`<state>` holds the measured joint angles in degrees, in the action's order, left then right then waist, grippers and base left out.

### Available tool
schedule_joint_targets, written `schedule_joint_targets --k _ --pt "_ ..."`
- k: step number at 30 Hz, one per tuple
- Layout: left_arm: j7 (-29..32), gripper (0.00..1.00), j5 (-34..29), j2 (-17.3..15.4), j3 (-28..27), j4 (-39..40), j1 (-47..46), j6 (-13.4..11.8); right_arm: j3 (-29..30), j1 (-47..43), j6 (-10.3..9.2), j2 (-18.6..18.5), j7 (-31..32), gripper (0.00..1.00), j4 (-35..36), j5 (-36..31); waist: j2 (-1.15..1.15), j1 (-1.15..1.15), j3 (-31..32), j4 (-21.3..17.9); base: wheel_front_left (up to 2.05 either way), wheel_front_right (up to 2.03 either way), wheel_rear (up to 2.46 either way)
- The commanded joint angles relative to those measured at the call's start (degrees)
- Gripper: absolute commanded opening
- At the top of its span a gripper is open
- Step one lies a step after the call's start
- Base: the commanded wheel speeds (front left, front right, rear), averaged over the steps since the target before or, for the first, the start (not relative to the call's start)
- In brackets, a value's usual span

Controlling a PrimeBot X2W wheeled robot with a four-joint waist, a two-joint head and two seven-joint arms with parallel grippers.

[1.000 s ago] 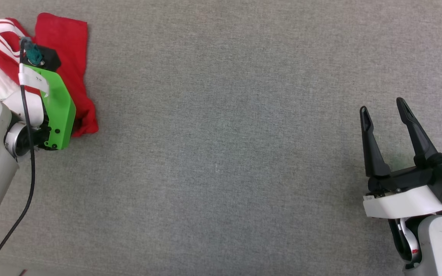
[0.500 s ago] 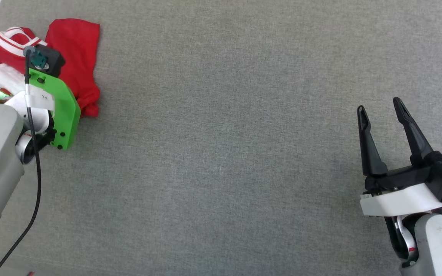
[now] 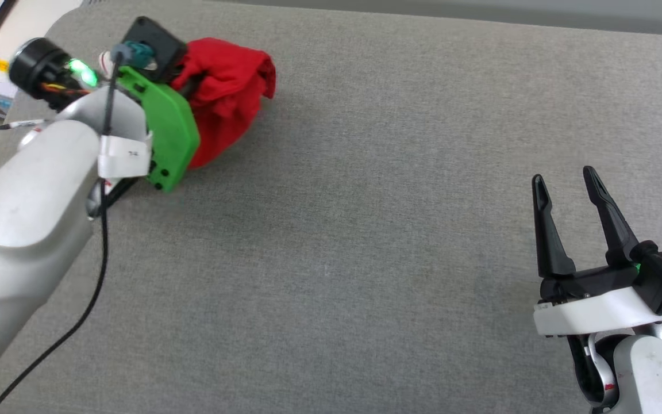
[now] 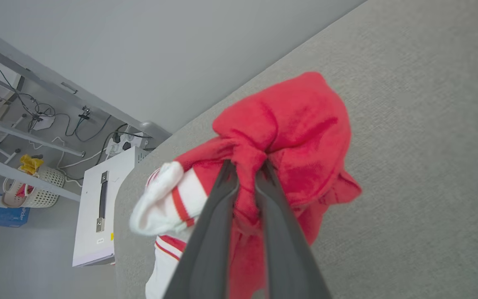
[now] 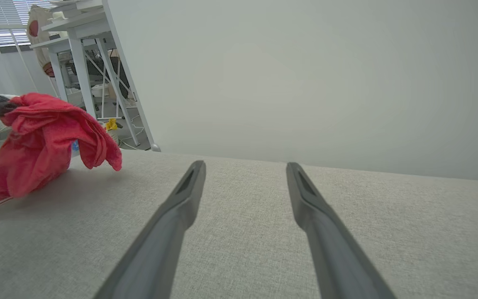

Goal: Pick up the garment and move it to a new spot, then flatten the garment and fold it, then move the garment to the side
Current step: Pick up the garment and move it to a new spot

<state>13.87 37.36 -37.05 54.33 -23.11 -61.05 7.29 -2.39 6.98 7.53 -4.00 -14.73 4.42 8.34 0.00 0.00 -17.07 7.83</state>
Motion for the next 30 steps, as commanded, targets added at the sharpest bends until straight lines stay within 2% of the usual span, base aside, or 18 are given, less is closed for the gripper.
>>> schedule_joint_targets --k 1,7,11,17,23,28,30 --pt "-0.63 0.0 -0.85 1.63 0.54 1.38 -1.21 -0.34 0.39 -0.7 -0.04 0.08 -0.27 1.0 -0.06 0.17 0.0 0.0 1.24 -2.08 0.0 0.0 0.0" --pt "-2.31 0.0 -3.54 7.38 3.62 5.68 -1.7 -0.89 2.19 -0.76 -0.04 0.63 -0.27 1.0 0.15 0.16 0.0 0.0 1.45 -6.18 0.0 0.0 0.0" --pt "-4.13 0.0 -4.49 12.71 5.87 5.64 -2.2 -0.69 3.77 -0.79 -0.04 0.88 -0.27 1.0 0.37 0.16 0.0 0.0 1.07 -9.06 0.0 0.0 0.0" --pt "-7.49 0.0 -5.49 22.63 10.97 1.4 -3.05 -0.17 6.48 -0.82 -0.04 1.08 -0.27 1.0 0.67 0.17 0.0 0.0 -0.16 -12.56 0.0 0.0 0.0" --pt "-9.89 0.0 -6.48 30.05 16.83 -4.7 -1.91 0.13 7.78 -0.45 -0.04 1.11 -0.27 1.0 0.85 1.59 0.0 0.0 -1.68 -15.08 0.0 0.0 0.0" --pt "-8.83 0.0 -6.82 32.92 18.91 -6.3 2.26 0.17 7.83 -0.13 -0.04 1.12 -0.27 1.0 0.79 2.09 0.0 0.0 -2.76 -16.27 0.0 0.0 0.0" --pt "-6.47 0.0 -9.34 33.46 18.97 -5.49 5.71 0.18 7.73 0.14 -0.04 1.12 -0.27 1.0 0.75 2.22 0.0 0.0 -3.2 -16.66 0.0 0.0 0.0"
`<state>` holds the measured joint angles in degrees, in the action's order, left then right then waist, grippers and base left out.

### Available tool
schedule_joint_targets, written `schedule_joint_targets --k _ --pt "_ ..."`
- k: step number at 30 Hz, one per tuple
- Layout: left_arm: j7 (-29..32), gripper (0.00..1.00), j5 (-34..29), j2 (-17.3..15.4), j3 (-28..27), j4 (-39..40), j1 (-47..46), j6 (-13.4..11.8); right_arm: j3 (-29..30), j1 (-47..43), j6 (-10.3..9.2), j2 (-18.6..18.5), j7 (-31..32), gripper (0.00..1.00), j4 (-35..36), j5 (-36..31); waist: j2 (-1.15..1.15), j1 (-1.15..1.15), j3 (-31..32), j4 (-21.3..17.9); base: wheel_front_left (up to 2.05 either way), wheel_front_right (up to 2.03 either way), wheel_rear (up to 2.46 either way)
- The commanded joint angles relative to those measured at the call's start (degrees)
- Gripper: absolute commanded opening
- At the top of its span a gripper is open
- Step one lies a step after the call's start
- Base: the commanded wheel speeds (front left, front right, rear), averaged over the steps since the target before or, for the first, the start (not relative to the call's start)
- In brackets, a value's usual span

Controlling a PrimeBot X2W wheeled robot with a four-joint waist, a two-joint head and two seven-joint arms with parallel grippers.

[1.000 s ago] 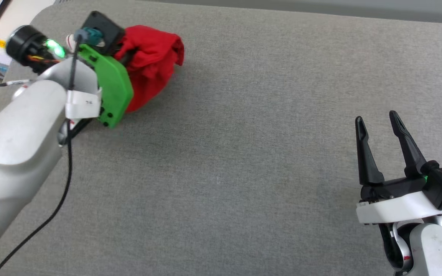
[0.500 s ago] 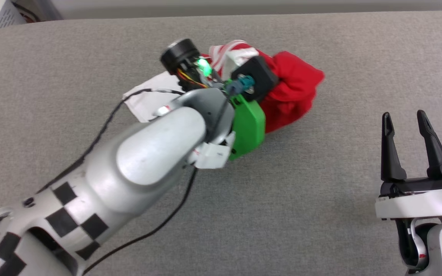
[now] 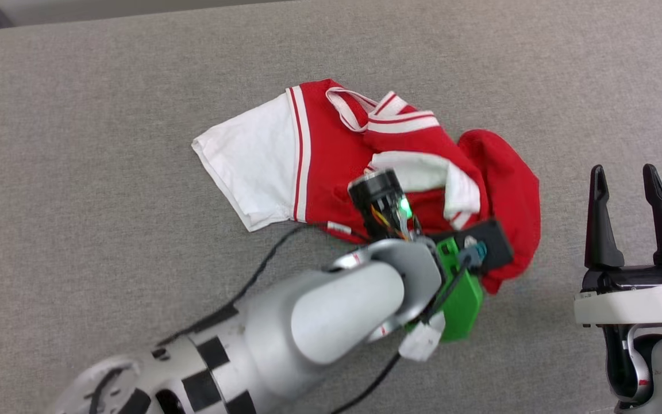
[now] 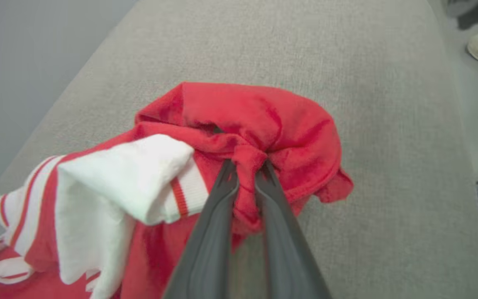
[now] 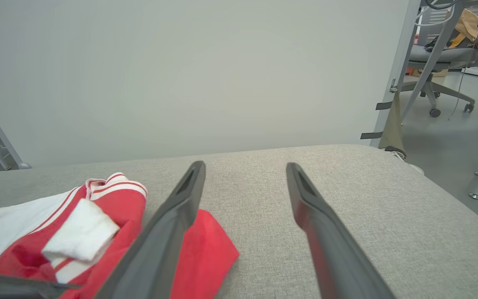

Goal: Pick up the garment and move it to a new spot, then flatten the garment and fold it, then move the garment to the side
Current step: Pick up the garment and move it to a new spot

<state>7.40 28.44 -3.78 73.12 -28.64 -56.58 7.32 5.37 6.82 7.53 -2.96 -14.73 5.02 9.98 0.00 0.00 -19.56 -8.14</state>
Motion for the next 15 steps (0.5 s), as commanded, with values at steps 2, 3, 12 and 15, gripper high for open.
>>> schedule_joint_targets --k 2,3,12,15 --pt "1.77 0.0 -2.21 0.46 0.2 0.58 4.52 0.15 -0.07 0.51 -0.04 0.07 -0.27 1.0 0.1 0.64 0.0 0.0 -1.04 -0.9 0.0 0.0 0.0" --pt "2.87 0.0 -3.19 0.55 0.21 0.87 6.3 0.15 -0.1 0.59 -0.04 0.08 -0.27 1.0 0.07 0.64 0.0 0.0 -1.19 -0.98 0.0 0.0 0.0" --pt "5.39 0.47 -4.21 0.84 0.22 3.01 13.54 0.16 -0.25 1.0 -0.04 0.08 -0.27 1.0 -0.45 0.07 0.0 0.0 -1.18 0.12 0.0 0.0 0.0" --pt "0.05 1.0 -1.52 0.87 0.23 2.85 11.16 0.16 0.04 0.53 -0.04 0.08 -0.27 1.0 -0.74 -0.2 0.0 0.0 0.13 1.11 0.0 0.0 0.0"
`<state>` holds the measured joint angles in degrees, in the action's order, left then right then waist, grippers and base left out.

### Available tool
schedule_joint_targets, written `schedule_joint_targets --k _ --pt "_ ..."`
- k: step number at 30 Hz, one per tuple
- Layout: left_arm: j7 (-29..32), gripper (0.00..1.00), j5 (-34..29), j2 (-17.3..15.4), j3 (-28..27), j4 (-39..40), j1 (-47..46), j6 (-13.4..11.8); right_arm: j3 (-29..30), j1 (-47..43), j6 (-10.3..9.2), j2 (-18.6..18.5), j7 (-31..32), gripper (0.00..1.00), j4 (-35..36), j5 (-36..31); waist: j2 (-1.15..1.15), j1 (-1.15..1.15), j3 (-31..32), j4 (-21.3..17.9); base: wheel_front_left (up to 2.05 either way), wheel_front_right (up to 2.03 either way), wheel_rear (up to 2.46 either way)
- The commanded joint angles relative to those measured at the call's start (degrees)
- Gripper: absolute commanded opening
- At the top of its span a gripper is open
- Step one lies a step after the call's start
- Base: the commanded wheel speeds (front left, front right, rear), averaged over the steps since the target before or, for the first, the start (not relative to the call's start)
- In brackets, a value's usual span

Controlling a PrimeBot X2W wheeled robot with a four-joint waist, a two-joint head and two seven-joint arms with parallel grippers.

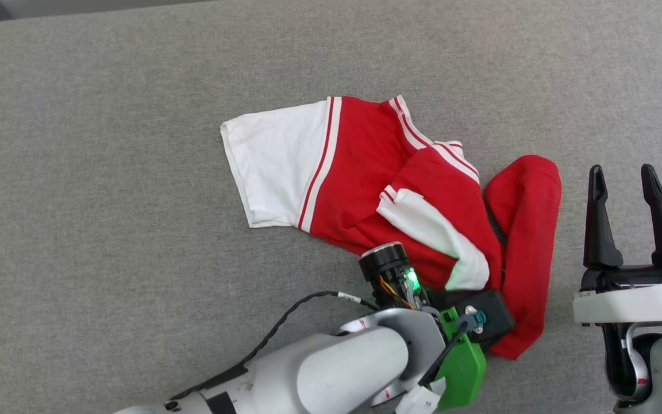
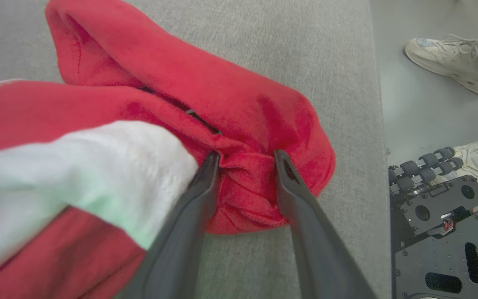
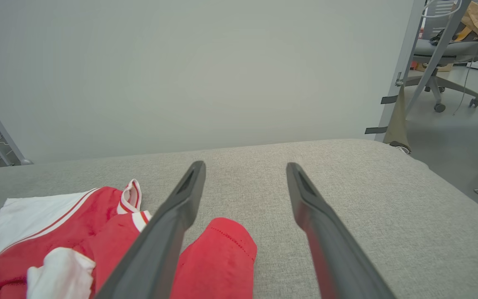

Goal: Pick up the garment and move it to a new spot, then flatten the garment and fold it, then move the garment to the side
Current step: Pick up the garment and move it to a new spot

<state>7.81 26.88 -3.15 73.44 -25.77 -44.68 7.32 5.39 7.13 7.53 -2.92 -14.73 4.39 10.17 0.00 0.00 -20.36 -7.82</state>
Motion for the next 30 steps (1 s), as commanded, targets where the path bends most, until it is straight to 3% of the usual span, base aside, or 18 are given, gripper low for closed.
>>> schedule_joint_targets --k 1,6,8,16,22,28,29,30 --pt "-2.62 1.0 0.69 0.24 -0.09 -0.11 -1.7 0.16 0.06 -0.08 -0.04 0.04 -0.27 1.0 -0.22 -0.49 0.0 0.0 1.63 1.2 0.0 0.0 0.0" --pt "-14.87 1.0 3.32 0.25 -1.07 -0.5 -5.54 0.06 0.08 -1.85 -0.04 0.04 -0.27 1.0 -0.69 -1.03 0.0 0.0 5.27 3.03 0.0 0.0 0.0" --pt "-18.4 1.0 3.63 0.26 -2.34 -0.58 -5.95 -1.05 -0.03 -2.61 -0.04 0.04 -0.27 1.0 -0.77 -1.2 0.0 0.0 6.76 3.72 0.0 0.0 0.0" --pt "-22.68 1.0 2.13 -1.36 -10.08 -0.54 -4.45 -9.74 -0.64 -5.02 -0.04 0.04 -0.27 1.0 -0.7 -1.72 0.0 0.0 10.47 6.52 0.0 0.0 0.0" --pt "-22.78 1.0 -1.66 -6.12 -22.31 6.08 1.92 -16.91 -1.49 -5.98 -0.04 0.04 -0.27 1.0 -0.3 -1.6 0.0 0.0 11.81 8.28 0.0 0.0 0.0" --pt "-22.79 1.0 -5.39 -10.75 -33.34 11.8 11.26 -20.38 -2.9 -6.63 -0.04 0.04 -0.27 1.0 -0.31 -1.57 0.0 0.0 12.94 9.12 0.0 0.0 0.0" --pt "-22.79 1.0 -6.46 -12.16 -38.76 14.14 16.27 -21.42 -3.39 -6.97 -0.04 0.04 -0.27 1.0 -0.39 -1.63 0.0 0.0 13.65 9.44 0.0 0.0 0.0" --pt "-22.8 1.0 -6.66 -12.55 -40.72 14.84 18.34 -21.59 -3.61 -7.11 -0.04 0.04 -0.27 1.0 -0.46 -1.66 0.0 0.0 13.89 9.48 0.0 0.0 0.0"
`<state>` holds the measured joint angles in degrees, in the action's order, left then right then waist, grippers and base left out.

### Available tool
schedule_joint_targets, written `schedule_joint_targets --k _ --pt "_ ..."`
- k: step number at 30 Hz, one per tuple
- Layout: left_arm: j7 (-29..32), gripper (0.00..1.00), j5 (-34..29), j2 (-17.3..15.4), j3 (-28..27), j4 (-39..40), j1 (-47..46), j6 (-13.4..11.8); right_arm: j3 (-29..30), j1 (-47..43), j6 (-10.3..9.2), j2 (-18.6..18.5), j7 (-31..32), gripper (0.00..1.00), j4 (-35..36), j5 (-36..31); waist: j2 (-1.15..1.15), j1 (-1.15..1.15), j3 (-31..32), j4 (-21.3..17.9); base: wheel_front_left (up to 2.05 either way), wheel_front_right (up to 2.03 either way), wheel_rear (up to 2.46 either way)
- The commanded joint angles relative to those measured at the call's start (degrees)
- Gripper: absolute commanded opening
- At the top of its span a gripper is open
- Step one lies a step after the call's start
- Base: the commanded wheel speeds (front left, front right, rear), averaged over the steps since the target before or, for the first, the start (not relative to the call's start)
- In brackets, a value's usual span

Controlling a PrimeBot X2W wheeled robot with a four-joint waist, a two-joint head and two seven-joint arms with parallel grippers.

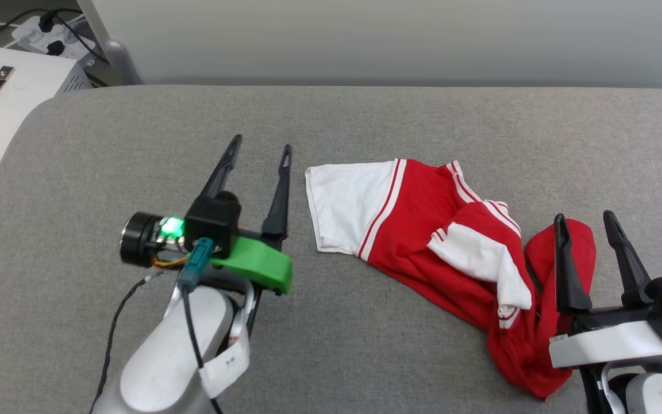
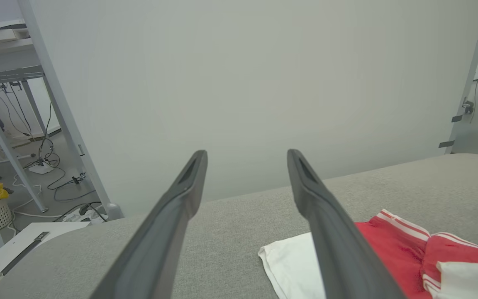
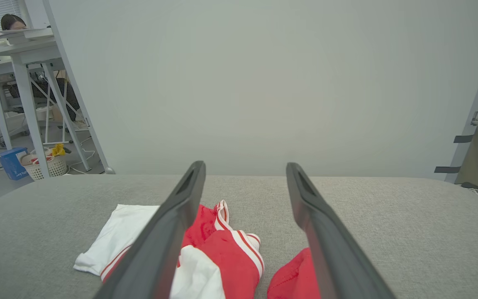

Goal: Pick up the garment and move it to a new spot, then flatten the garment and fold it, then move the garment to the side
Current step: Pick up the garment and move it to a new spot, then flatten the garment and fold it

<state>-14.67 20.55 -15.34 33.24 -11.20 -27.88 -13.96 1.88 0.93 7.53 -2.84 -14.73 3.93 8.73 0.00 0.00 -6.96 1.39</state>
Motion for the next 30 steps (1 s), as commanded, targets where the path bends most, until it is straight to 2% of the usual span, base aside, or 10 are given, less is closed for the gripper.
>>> schedule_joint_targets --k 1,7,13,22,30 --pt "-0.32 1.0 -0.55 -0.62 -2.13 0.8 3.25 -0.47 -0.22 -1.05 -0.04 -0.04 -0.27 1.0 -0.06 -0.24 0.0 0.0 0.75 0.3 0.0 0.0 0.0" --pt "-0.32 1.0 -2.26 -0.57 -11.59 3.77 13.8 -0.06 -0.56 -1.99 -0.04 -0.04 -0.27 1.0 -0.25 -0.17 0.0 0.0 2.0 0.66 0.0 0.0 0.0" --pt "-0.32 1.0 -4.3 2.09 -17.65 5.54 21.06 2.91 -1.37 -3.3 -0.04 -0.04 -0.27 1.0 -1.18 0.27 0.0 0.0 3.13 1.03 0.0 0.0 0.0" --pt "-0.32 1.0 -8.41 6.79 -23.28 6.35 26.74 7.75 -2.72 -5.21 -0.04 -0.04 -0.27 1.0 -3.04 0.01 0.0 0.0 4.71 1.45 0.0 0.0 0.0" --pt "-0.32 1.0 -11.2 9.35 -26.26 5.42 28.88 10.84 -3.06 -6.98 -0.04 -0.47 -0.27 1.0 -4.11 -0.02 0.0 0.0 5.6 1.99 0.0 0.0 0.0"
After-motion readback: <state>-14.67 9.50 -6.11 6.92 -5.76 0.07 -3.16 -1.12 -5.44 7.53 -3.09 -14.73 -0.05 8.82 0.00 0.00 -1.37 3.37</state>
